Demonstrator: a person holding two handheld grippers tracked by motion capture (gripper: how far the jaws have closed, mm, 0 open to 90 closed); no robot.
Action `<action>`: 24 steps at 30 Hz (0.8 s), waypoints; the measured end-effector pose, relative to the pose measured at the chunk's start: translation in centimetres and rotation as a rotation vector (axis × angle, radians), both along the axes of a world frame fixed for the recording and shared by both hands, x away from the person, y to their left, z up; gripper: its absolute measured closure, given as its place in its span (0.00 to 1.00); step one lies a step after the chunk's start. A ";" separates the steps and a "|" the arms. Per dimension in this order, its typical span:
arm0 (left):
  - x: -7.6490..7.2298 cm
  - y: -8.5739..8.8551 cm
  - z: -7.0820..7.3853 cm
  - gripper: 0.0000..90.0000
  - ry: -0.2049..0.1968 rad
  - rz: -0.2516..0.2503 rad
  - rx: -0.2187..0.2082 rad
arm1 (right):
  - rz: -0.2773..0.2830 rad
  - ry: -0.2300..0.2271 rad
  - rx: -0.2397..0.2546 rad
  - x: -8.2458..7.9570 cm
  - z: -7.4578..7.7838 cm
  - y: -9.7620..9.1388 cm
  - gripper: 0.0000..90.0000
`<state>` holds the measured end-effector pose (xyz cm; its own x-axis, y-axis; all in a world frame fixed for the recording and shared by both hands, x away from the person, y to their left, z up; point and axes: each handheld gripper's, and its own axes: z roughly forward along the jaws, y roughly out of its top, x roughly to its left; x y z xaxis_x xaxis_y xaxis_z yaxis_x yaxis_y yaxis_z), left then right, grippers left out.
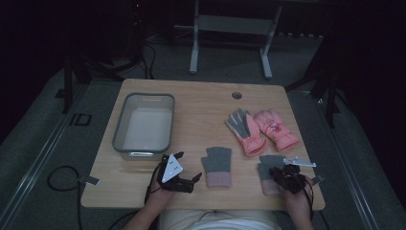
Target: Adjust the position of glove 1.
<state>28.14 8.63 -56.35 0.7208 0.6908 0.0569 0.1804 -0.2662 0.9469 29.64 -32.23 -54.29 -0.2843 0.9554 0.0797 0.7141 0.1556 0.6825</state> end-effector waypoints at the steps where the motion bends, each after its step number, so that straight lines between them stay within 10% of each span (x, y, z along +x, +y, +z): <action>1: 0.0 0.0 0.0 0.02 0.003 -0.003 -0.002 | 0.013 -0.010 -0.009 0.0 0.1 0.0 0.81; 11: 0.0 0.0 0.0 0.01 0.002 0.000 -0.001 | 0.151 -0.088 -0.058 0.2 2.2 -2.0 0.71; 24: 0.0 0.0 0.0 0.01 0.001 0.004 -0.002 | 0.212 -0.044 -0.076 0.6 1.5 -1.9 0.66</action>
<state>28.10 8.60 -56.35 0.7179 0.6940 0.0551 0.1821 -0.2636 0.9473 30.26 -34.16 -52.78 -0.4813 0.8765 -0.0071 0.6299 0.3515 0.6926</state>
